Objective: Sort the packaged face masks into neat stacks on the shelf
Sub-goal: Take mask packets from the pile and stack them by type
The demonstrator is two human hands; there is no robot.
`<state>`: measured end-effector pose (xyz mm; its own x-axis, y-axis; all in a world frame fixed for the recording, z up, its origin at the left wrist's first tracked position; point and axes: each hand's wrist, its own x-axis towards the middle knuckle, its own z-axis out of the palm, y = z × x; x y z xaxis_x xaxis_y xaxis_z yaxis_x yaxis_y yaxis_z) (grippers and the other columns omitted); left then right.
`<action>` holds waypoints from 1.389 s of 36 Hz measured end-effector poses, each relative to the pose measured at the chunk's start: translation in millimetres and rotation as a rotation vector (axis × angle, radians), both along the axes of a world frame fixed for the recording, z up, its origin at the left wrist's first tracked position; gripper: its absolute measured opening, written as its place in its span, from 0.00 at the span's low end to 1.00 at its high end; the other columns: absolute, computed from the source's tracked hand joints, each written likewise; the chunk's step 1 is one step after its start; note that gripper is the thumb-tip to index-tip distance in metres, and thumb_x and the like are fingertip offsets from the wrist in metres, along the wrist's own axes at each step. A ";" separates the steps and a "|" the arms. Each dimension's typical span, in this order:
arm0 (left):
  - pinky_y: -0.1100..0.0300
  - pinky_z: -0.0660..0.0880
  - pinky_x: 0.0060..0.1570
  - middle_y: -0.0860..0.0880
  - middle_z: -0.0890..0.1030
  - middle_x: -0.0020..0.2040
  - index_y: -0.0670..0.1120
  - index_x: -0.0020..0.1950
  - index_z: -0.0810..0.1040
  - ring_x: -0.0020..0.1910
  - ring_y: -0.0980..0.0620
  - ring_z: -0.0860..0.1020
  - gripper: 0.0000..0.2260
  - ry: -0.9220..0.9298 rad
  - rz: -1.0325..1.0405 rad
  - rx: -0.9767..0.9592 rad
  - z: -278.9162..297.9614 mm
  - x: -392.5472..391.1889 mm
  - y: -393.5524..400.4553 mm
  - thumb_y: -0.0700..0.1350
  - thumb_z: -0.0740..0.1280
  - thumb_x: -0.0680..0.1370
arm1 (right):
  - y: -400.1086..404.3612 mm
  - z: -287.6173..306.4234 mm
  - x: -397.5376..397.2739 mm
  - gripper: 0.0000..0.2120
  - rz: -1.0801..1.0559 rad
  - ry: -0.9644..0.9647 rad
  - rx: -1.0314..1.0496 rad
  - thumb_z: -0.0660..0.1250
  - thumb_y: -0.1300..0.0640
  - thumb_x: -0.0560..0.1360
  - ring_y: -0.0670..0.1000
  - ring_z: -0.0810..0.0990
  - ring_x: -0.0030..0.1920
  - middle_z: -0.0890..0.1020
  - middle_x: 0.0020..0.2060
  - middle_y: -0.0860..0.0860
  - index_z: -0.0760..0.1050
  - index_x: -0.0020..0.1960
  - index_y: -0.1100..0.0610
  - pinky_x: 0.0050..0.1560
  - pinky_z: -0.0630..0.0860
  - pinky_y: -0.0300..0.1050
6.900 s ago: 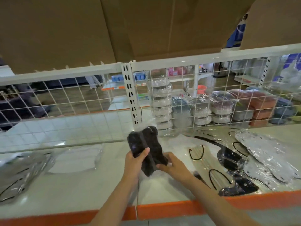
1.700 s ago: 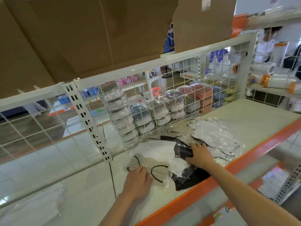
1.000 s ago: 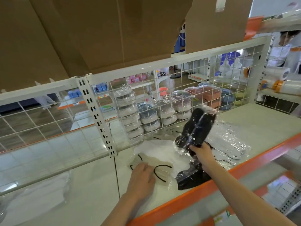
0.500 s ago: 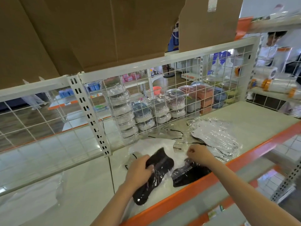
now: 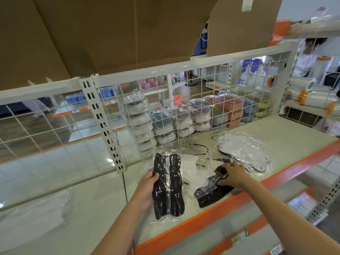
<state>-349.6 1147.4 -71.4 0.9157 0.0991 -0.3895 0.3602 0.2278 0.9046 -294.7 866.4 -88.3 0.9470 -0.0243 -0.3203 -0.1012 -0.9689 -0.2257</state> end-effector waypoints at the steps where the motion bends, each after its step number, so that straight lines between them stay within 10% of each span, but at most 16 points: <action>1: 0.53 0.76 0.44 0.42 0.83 0.48 0.43 0.55 0.77 0.46 0.46 0.81 0.11 0.000 -0.002 -0.014 -0.3 -0.8 0.8 0.37 0.56 0.82 | -1.0 0.8 1.6 0.39 0.002 0.016 0.012 0.70 0.42 0.70 0.62 0.54 0.71 0.57 0.72 0.58 0.55 0.75 0.48 0.70 0.62 0.56; 13: 0.55 0.75 0.44 0.42 0.82 0.52 0.42 0.63 0.74 0.49 0.47 0.81 0.13 -0.008 -0.023 -0.041 -3.8 -10.7 8.2 0.36 0.55 0.82 | 3.5 0.6 11.8 0.38 0.037 0.091 -0.028 0.74 0.35 0.60 0.60 0.65 0.65 0.69 0.64 0.57 0.66 0.60 0.54 0.64 0.68 0.53; 17: 0.56 0.75 0.40 0.43 0.83 0.48 0.41 0.62 0.74 0.45 0.48 0.82 0.12 -0.014 -0.017 -0.063 -2.0 -11.4 11.1 0.36 0.55 0.82 | 11.6 11.6 4.6 0.18 -0.039 -0.175 -0.024 0.68 0.50 0.72 0.57 0.68 0.62 0.71 0.60 0.56 0.69 0.58 0.56 0.61 0.69 0.53; 21: 0.56 0.74 0.41 0.42 0.83 0.47 0.41 0.59 0.76 0.44 0.48 0.81 0.11 -0.018 0.019 -0.131 -2.3 -11.4 11.0 0.38 0.55 0.82 | 20.7 19.0 0.6 0.06 -0.407 -0.606 0.446 0.61 0.64 0.75 0.57 0.74 0.41 0.76 0.42 0.56 0.65 0.49 0.57 0.40 0.71 0.49; 24: 0.55 0.74 0.43 0.42 0.82 0.48 0.41 0.58 0.75 0.45 0.48 0.80 0.11 -0.033 0.035 -0.153 -5.2 -10.1 10.1 0.38 0.54 0.83 | 28.4 25.1 0.0 0.07 -0.643 -0.675 0.859 0.63 0.60 0.77 0.58 0.75 0.43 0.75 0.42 0.58 0.66 0.51 0.58 0.44 0.74 0.53; 32: 0.49 0.75 0.55 0.40 0.81 0.57 0.40 0.63 0.73 0.56 0.45 0.79 0.12 -0.016 0.064 -0.175 -7.2 -10.9 6.8 0.38 0.56 0.82 | 58.3 21.4 -12.4 0.05 -0.635 -0.130 1.776 0.62 0.62 0.75 0.57 0.79 0.41 0.81 0.42 0.58 0.74 0.50 0.60 0.43 0.76 0.51; 36: 0.55 0.76 0.43 0.42 0.82 0.53 0.42 0.63 0.73 0.49 0.48 0.81 0.12 -0.032 0.059 -0.176 -4.0 -13.4 2.8 0.37 0.56 0.81 | 80.6 11.6 -33.9 0.04 -0.334 0.026 1.591 0.66 0.66 0.73 0.56 0.80 0.44 0.83 0.42 0.60 0.77 0.48 0.64 0.53 0.75 0.51; 41: 0.48 0.77 0.48 0.36 0.79 0.58 0.38 0.68 0.68 0.57 0.40 0.79 0.17 -0.024 0.128 -0.229 -1.6 -17.4 0.8 0.41 0.58 0.81 | 105.6 -8.4 -43.2 0.13 -0.116 -0.106 1.126 0.74 0.61 0.70 0.46 0.75 0.29 0.75 0.27 0.49 0.71 0.33 0.57 0.33 0.71 0.39; 50: 0.53 0.77 0.48 0.37 0.81 0.54 0.35 0.64 0.72 0.53 0.42 0.80 0.15 -0.109 0.064 -0.164 -2.5 -26.0 6.8 0.36 0.62 0.78 | 122.0 -17.4 -45.8 0.19 0.011 -0.093 1.026 0.74 0.48 0.67 0.50 0.69 0.31 0.71 0.28 0.55 0.71 0.33 0.61 0.35 0.65 0.45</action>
